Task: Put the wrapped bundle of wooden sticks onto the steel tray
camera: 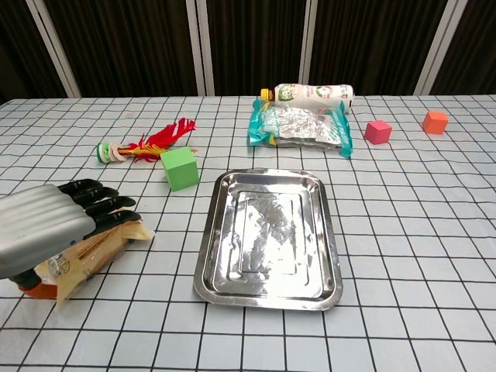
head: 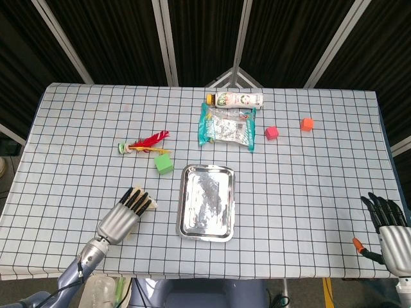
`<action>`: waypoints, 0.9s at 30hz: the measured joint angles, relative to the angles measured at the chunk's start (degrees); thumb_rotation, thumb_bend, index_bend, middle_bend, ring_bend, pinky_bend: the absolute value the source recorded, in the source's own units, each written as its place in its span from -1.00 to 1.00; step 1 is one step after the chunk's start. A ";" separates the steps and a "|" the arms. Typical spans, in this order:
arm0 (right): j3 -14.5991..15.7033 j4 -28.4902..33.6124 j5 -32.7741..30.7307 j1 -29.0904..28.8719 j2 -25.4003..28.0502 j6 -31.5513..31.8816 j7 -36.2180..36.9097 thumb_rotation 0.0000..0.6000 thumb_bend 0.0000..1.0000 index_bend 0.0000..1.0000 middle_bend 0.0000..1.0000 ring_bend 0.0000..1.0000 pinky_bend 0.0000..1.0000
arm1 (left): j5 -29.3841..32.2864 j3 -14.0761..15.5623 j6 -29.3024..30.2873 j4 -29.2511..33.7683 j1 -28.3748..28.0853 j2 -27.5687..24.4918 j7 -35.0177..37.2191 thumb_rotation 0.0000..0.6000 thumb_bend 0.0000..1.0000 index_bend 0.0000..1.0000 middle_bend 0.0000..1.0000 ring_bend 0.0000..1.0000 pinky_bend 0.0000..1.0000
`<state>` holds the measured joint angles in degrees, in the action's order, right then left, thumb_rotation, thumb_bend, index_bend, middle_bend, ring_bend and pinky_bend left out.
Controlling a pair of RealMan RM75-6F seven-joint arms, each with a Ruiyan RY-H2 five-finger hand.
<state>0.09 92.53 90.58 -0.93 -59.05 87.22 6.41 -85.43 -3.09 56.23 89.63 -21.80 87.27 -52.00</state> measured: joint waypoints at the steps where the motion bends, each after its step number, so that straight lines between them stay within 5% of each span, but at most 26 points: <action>1: -0.07 0.00 -0.19 0.02 0.06 -0.01 0.11 1.00 -0.39 -1.00 -1.00 -1.00 -1.00 | 0.53 -0.08 -0.26 -0.77 -0.33 0.42 0.05 1.00 -1.00 -1.00 -1.00 -1.00 -1.00; 8: -0.41 -0.06 -0.88 0.05 0.47 -0.24 1.05 1.00 -0.39 -1.00 -1.00 -1.00 -1.00 | 3.42 -0.58 -1.48 -5.66 -2.58 3.21 1.14 1.00 -1.00 -0.67 -0.81 -0.87 -0.88; 15: -0.57 -0.08 -1.33 0.00 0.53 -0.58 1.05 1.00 -0.39 -1.00 -1.00 -1.00 -1.00 | 1.26 -0.10 0.47 -7.88 -3.86 4.73 5.80 1.00 -1.00 -0.66 -0.69 -0.75 -0.81; 27: -1.07 -0.31 -3.29 -0.70 0.31 -2.80 0.79 1.00 -0.39 -1.00 -1.00 -1.00 -1.00 | -4.17 1.29 6.47 2.17 -4.19 -1.18 12.80 1.00 -1.00 -0.61 -0.58 -0.66 -0.75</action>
<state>-0.98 92.23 87.29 -1.63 -58.74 84.42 7.20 -89.60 -1.79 62.69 91.80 -25.99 86.09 -39.19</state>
